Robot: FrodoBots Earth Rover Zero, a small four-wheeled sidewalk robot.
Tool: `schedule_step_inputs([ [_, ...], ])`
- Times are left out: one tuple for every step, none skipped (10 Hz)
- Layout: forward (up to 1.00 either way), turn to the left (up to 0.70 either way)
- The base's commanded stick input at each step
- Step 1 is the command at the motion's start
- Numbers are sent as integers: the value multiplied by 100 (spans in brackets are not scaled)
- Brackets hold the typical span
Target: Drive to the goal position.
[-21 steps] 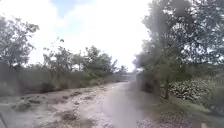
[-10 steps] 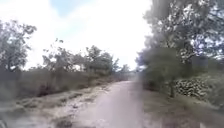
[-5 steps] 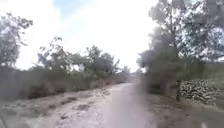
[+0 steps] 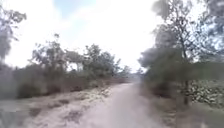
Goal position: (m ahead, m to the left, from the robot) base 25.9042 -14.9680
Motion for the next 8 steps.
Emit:
schedule_step_inputs([
  [85,0],
  [85,0],
  [85,0],
  [85,0],
  [85,0],
  [85,0],
  [85,0],
  [85,0],
])
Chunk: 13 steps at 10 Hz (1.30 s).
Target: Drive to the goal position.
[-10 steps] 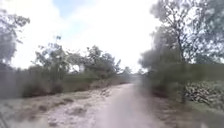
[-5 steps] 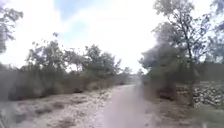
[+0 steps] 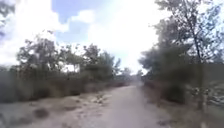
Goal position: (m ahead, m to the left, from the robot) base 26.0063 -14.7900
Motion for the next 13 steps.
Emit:
schedule_step_inputs([
  [85,0],
  [85,0],
  [85,0],
  [85,0],
  [85,0],
  [85,0],
  [85,0],
  [85,0],
  [85,0],
  [85,0],
  [85,0],
  [85,0],
  [85,0],
])
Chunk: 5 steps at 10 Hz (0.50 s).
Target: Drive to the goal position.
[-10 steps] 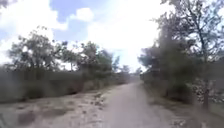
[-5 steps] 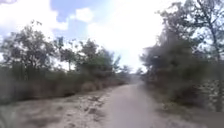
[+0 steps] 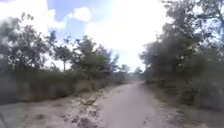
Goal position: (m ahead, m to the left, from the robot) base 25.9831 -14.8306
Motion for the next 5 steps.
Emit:
schedule_step_inputs([
  [85,0],
  [85,0],
  [85,0],
  [85,0],
  [85,0],
])
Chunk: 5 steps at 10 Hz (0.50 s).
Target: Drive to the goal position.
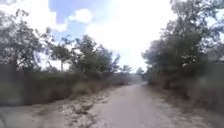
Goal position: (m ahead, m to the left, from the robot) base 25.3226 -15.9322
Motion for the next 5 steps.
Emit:
schedule_step_inputs([
  [85,0],
  [85,0],
  [85,0],
  [85,0],
  [85,0],
])
